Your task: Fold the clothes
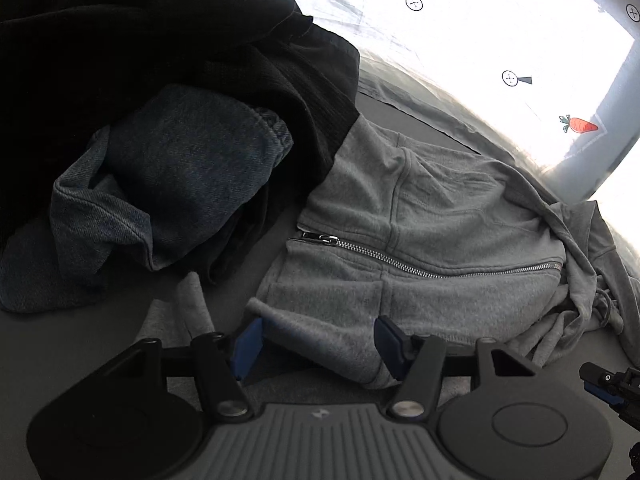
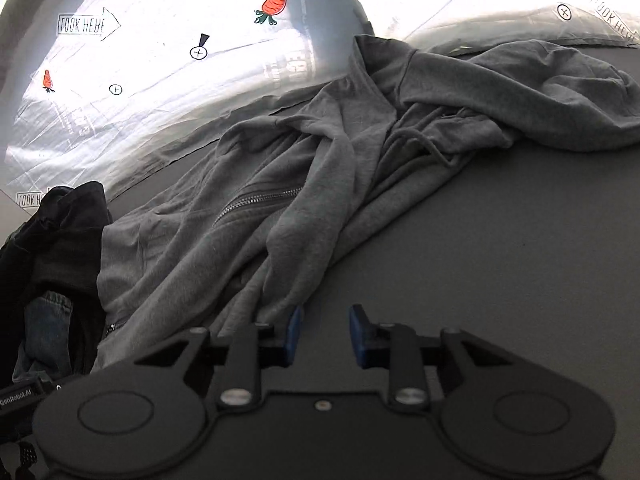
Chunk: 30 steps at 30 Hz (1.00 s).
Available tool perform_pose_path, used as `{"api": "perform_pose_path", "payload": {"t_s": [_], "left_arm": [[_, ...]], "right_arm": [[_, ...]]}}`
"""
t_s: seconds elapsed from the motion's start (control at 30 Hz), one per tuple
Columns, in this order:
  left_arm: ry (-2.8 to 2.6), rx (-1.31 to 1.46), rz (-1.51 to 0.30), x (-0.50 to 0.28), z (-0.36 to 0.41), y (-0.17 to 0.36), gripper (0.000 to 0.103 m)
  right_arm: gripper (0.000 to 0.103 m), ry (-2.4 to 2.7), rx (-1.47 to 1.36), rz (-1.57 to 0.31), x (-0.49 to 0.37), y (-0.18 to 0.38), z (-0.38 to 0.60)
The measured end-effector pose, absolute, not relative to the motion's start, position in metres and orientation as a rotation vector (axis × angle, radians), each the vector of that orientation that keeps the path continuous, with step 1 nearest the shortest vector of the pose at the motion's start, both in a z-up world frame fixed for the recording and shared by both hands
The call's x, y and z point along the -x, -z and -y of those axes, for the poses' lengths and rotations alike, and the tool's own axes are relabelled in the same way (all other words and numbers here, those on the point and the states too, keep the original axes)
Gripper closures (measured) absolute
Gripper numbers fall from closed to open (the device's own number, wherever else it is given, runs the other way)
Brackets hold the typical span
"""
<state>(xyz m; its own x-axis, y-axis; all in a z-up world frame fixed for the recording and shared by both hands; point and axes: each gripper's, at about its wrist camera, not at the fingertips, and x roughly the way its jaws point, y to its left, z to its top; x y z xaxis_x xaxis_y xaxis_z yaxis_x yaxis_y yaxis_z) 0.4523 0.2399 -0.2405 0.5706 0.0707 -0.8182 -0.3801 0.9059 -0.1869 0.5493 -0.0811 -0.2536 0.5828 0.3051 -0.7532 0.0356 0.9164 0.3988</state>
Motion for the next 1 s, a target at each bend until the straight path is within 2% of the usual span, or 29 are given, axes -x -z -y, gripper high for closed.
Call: {"api": "perform_pose_path", "payload": {"t_s": [0.13,0.27,0.33,0.4,0.43,0.47,0.53,0.8,1.0], "left_arm": [[-0.231,0.353,-0.957,-0.463,-0.251,0.254,0.045],[-0.207,0.330,-0.969,-0.471,-0.251,0.262,0.046],[-0.199,0.327,-0.970,-0.473,-0.249,0.265,0.046],[-0.192,0.340,-0.968,-0.474,-0.250,0.267,0.047],[-0.189,0.350,-0.970,-0.473,-0.250,0.269,0.048],[-0.186,0.361,-0.971,-0.473,-0.251,0.270,0.050],[-0.186,0.379,-0.971,-0.472,-0.250,0.271,0.054],[-0.169,0.331,-0.968,-0.465,-0.227,0.264,0.082],[-0.159,0.262,-0.946,-0.450,-0.197,0.248,0.089]], "right_arm": [[0.069,-0.225,-0.411,-1.002,-0.552,0.263,0.040],[0.051,-0.256,-0.409,-1.031,-0.554,0.268,0.021],[0.048,-0.279,-0.364,-1.023,-0.556,0.266,0.013],[0.059,-0.302,-0.306,-1.028,-0.558,0.266,0.005],[0.088,-0.314,-0.277,-1.029,-0.559,0.266,0.002],[0.095,-0.324,-0.251,-1.027,-0.558,0.265,0.000],[0.100,-0.320,-0.212,-0.991,-0.553,0.261,0.002],[0.101,-0.125,-0.113,-0.819,-0.519,0.229,0.074],[0.101,0.261,-0.087,-0.661,-0.502,0.204,0.202]]}}
